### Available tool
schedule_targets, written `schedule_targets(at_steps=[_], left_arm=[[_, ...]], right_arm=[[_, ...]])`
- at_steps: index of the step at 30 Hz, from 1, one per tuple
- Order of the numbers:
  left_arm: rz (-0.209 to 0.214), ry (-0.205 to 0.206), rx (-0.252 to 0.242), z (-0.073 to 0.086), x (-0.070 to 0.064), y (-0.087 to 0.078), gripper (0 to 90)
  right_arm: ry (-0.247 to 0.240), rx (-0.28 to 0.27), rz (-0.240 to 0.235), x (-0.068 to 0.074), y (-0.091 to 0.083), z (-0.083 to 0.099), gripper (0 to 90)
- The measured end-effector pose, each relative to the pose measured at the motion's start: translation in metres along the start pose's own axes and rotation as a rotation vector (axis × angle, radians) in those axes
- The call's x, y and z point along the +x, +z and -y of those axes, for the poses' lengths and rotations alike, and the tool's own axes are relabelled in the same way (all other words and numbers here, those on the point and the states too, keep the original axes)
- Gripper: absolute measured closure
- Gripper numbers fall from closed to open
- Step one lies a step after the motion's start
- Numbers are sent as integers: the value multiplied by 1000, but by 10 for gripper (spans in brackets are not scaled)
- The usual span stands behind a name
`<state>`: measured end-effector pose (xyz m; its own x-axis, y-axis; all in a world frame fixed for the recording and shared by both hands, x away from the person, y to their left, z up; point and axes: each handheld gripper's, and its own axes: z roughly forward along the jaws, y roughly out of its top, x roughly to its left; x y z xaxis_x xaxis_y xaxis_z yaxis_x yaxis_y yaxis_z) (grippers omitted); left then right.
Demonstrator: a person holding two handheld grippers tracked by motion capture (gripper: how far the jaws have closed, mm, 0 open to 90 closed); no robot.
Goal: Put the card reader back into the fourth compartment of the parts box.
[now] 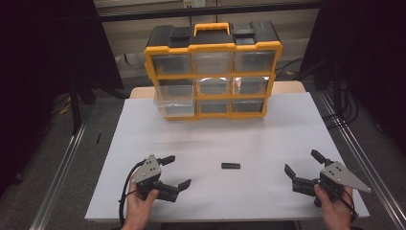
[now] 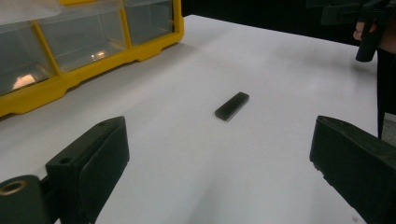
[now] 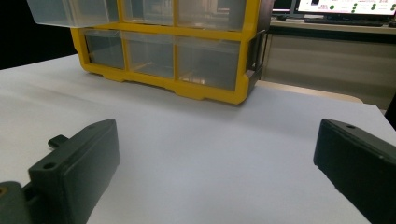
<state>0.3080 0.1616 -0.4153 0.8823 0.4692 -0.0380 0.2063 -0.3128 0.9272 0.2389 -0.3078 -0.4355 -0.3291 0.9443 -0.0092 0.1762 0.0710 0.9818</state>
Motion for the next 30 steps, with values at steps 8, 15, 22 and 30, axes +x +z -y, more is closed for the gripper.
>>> schedule_targets(at_steps=[8,15,22,30], left_arm=[[19,-25,-5,-9,-5,15,33],[31,11,-26,-14,-1,21,31],[43,0,0,-20,3,33,23],[74,-3,30,-28,9,56,27]], right_arm=[[-2,-3,1,0,0,0,4],[-4,-2,-8,1,0,0,3],[-4,0,-9,1,1,0,4],[-5,-1,-8,1,1,0,4]])
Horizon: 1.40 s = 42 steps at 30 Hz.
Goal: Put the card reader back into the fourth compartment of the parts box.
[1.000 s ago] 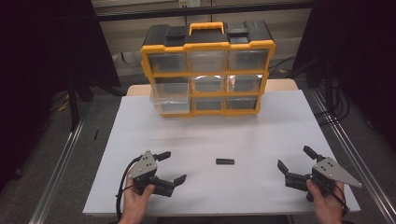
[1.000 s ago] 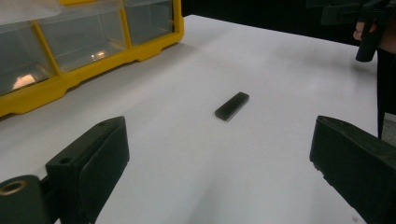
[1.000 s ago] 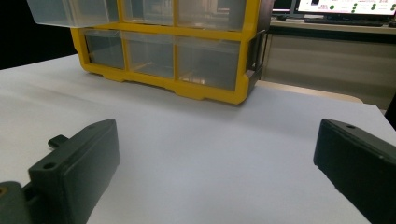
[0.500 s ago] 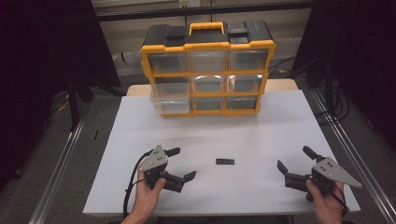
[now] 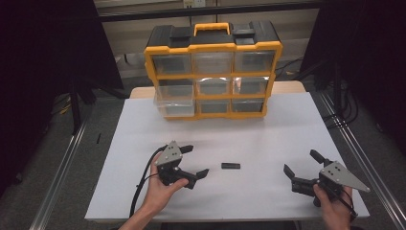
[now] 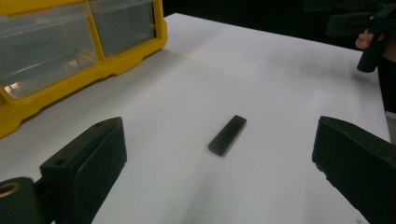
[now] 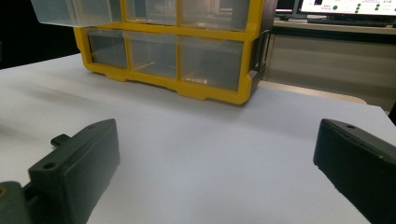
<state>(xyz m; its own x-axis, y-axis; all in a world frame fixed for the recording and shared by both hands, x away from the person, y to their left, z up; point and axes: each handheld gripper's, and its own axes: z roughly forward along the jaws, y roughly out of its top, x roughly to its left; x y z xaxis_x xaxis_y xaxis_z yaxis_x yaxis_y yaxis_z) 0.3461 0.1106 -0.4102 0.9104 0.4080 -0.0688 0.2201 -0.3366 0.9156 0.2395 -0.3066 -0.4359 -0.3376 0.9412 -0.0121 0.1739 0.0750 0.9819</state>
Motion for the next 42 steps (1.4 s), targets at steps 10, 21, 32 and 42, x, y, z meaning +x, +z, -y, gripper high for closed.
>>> schedule_targets(at_steps=[10,21,32,42], left_arm=[[47,21,59,-11,2,24,20],[91,20,164,-17,17,51,43],[113,89,257,-34,19,78,47],[207,99,402,-33,16,108,106]], right_arm=[[-1,-3,-3,0,0,0,4],[-2,0,-3,0,0,0,3],[-2,1,-9,0,0,0,2],[-4,1,-9,0,0,0,2]])
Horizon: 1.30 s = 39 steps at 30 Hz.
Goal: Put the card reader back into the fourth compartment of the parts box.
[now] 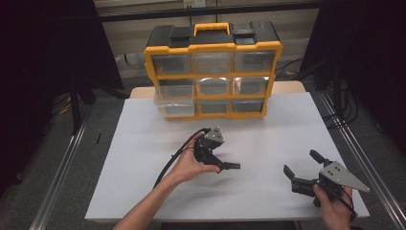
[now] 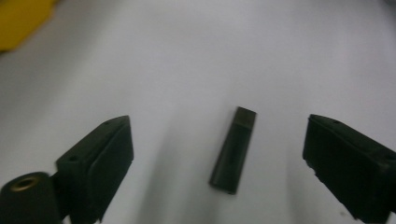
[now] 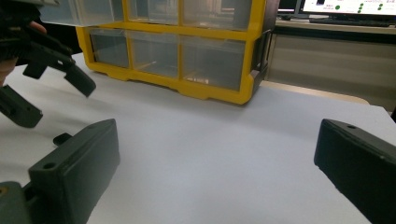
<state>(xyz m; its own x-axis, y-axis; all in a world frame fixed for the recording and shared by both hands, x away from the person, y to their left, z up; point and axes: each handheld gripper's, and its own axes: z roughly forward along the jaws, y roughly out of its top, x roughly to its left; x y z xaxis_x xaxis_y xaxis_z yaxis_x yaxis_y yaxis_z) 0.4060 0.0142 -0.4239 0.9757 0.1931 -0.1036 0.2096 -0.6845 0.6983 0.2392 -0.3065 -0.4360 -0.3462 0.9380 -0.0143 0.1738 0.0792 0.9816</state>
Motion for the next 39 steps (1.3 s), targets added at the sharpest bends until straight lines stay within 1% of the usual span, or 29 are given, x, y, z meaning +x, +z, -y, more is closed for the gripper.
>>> schedule_targets(at_steps=[1,2,3,5,7,9,10,11,12,13,15,17,19,20,21,23,24,25,26,27,29,30,32,33,34,36,37,39], left_arm=[[-1,2,12,-1,0,2,105],[-2,14,30,-2,1,3,111],[-3,25,42,-3,2,5,146],[-4,25,59,-4,4,8,147],[9,22,77,-4,6,11,173],[22,36,104,-4,6,14,210],[34,36,108,-4,6,16,248],[44,38,114,-4,6,16,248],[42,40,118,-4,5,17,273],[44,47,134,-4,5,18,278],[50,49,135,-5,5,20,306],[64,63,145,-6,3,22,346],[57,84,161,-7,1,24,363],[62,91,170,-7,1,25,386],[64,101,169,-8,0,26,409],[56,122,183,-8,-2,29,455],[51,135,182,-9,-3,30,463],[45,147,191,-9,-4,30,464],[47,146,186,-9,-5,31,468],[48,151,190,-10,-5,31,479],[47,147,195,-10,-5,31,490],[52,154,195,-10,-5,31,504],[59,154,204,-11,-5,31,548],[60,153,207,-12,-5,31,592],[61,150,208,-12,-4,31,592],[61,146,207,-12,-6,31,638],[62,146,216,-13,-6,31,662],[58,148,223,-14,-6,32,686]], right_arm=[[1,1,-1,0,0,0,2],[1,2,-1,0,0,0,2],[2,3,1,0,0,0,2],[1,2,1,0,0,0,2],[1,4,3,0,0,0,2],[1,4,3,0,0,0,2],[0,4,3,0,0,0,2],[0,4,3,0,0,0,2],[-1,5,3,0,0,0,2],[-1,5,3,0,0,0,2],[0,6,2,0,0,0,2],[0,7,0,0,0,0,2],[-3,6,-1,0,0,0,2],[-1,5,0,0,1,0,2],[-2,6,-1,0,0,0,2],[-3,6,-1,0,0,0,2],[-2,5,-1,0,0,0,2],[-2,6,-2,0,0,0,2],[-2,5,-1,0,0,0,2],[-3,6,-2,0,0,0,2],[-2,7,-3,0,0,0,2],[-2,6,-2,0,0,0,2],[-2,4,-4,1,1,0,2],[-5,4,-6,1,1,0,2],[-5,4,-6,1,1,0,2],[-5,6,-3,0,1,0,2],[-2,7,-3,0,1,0,2],[-2,6,-1,0,1,1,2]])
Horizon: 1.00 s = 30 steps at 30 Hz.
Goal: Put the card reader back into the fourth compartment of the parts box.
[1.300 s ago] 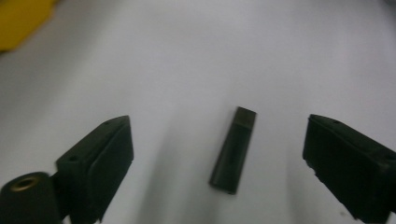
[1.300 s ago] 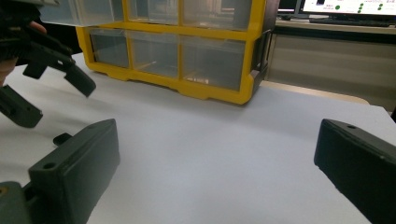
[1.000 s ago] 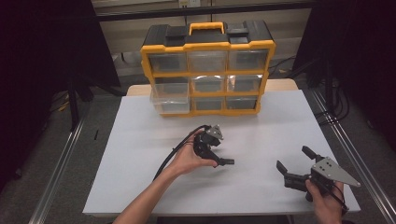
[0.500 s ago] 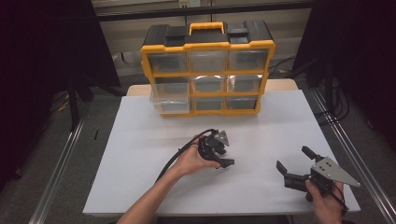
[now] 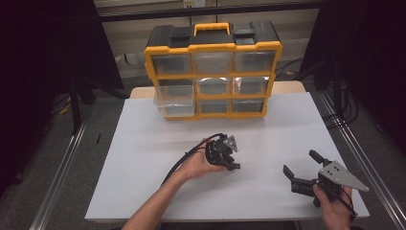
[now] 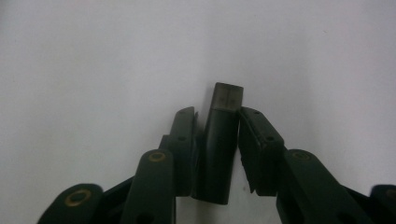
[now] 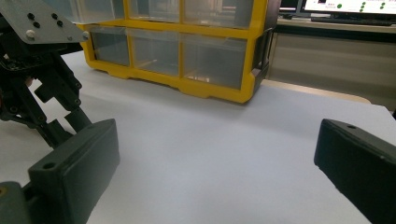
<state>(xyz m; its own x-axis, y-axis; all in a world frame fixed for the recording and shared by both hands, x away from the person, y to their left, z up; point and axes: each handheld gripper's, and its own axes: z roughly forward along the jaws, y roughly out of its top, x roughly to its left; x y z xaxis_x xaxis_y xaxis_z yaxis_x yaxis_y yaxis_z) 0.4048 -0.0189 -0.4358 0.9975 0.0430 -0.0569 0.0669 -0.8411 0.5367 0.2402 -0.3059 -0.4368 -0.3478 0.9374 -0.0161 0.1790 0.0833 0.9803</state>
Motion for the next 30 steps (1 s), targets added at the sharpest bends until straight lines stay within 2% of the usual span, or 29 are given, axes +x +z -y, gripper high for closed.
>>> schedule_targets(at_steps=[10,15,18,23,24,25,30], left_arm=[[12,-23,17,-2,0,1,732],[7,-20,29,-3,-1,0,737],[13,-28,16,-2,0,0,738],[25,-64,-4,0,2,0,738],[43,-65,3,0,3,-1,738],[28,-63,-2,0,3,-1,739],[34,-71,-9,0,3,-2,739]], right_arm=[[-1,-1,-8,1,0,0,2],[-2,0,-8,0,-1,0,2],[0,0,-7,0,-1,0,1],[-2,0,-6,0,0,0,2],[-1,1,-5,0,0,0,2],[-1,2,-5,0,-1,0,2],[0,1,-5,0,0,0,2]])
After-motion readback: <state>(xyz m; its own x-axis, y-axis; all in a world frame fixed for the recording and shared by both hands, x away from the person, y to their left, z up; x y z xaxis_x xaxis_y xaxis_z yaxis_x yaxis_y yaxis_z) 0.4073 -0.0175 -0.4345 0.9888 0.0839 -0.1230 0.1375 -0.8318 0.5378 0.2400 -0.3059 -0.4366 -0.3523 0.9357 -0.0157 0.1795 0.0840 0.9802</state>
